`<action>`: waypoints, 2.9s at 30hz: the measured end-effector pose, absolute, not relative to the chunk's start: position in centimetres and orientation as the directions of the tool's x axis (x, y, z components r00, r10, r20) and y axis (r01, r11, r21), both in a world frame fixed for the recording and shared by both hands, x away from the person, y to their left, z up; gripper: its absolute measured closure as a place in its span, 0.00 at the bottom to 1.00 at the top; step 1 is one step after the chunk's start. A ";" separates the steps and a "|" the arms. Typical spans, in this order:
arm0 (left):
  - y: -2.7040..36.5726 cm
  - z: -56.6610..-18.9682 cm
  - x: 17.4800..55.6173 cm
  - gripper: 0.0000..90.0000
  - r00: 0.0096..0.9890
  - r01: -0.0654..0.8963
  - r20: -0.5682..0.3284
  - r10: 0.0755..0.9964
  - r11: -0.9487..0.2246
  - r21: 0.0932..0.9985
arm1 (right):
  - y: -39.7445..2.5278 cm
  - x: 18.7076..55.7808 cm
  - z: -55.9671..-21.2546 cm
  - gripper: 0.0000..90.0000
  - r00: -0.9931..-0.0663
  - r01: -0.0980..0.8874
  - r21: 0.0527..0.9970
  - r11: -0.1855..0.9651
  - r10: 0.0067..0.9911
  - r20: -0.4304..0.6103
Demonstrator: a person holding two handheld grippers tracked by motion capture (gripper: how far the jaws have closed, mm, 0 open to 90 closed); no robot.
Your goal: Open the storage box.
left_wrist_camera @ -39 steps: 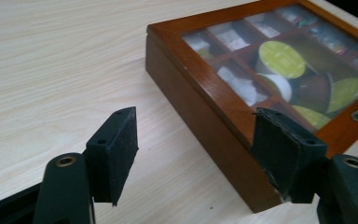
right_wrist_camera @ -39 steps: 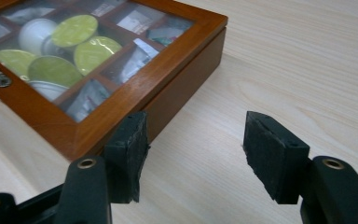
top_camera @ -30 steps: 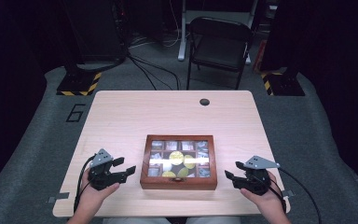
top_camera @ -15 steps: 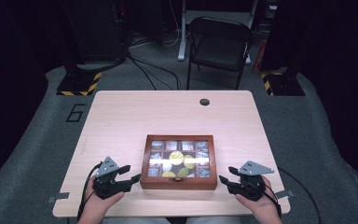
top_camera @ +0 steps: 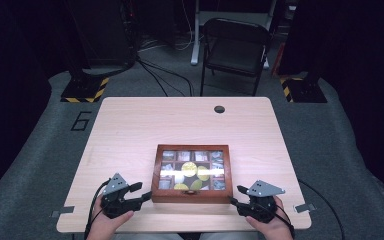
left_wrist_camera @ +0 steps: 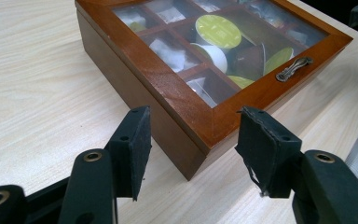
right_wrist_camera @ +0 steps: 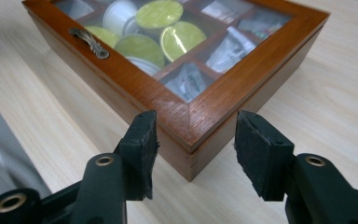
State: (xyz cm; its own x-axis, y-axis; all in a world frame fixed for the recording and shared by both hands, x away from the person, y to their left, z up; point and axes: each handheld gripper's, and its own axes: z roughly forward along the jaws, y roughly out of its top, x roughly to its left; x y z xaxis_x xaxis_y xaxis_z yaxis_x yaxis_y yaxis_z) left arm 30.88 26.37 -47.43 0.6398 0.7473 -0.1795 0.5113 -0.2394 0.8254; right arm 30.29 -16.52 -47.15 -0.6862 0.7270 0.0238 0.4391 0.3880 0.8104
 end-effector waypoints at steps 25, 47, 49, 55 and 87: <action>24.2 -49.2 30.7 0.54 0.693 0.509 -0.111 0.712 -0.375 0.775 | -16.0 31.0 -49.2 0.58 -0.708 0.457 0.768 0.449 0.706 0.009; 23.6 -49.6 31.1 0.58 0.673 0.531 -0.082 0.735 -0.403 0.745 | -15.9 31.5 -49.4 0.57 -0.726 0.451 0.759 0.469 0.688 0.007; 23.5 -49.6 31.0 0.58 0.670 0.532 -0.091 0.737 -0.390 0.751 | -16.0 31.5 -49.5 0.57 -0.727 0.450 0.759 0.470 0.686 0.006; 23.2 -49.5 30.9 0.60 0.683 0.519 -0.076 0.727 -0.409 0.751 | -16.4 31.8 -49.5 0.59 -0.717 0.464 0.758 0.459 0.697 0.016; 23.2 -48.1 30.9 0.58 0.678 0.476 -0.085 0.730 -0.347 0.808 | -16.2 31.8 -48.4 0.61 -0.681 0.457 0.805 0.377 0.731 0.044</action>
State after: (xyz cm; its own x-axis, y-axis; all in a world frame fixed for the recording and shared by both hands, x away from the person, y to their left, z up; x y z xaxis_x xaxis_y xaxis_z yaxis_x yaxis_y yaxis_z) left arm 30.94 23.23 -48.11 0.6777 0.7303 -0.0855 0.4759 -0.3471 0.8081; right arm 31.81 -16.19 -48.36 -0.6808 0.7312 0.0440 0.4572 0.3773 0.8054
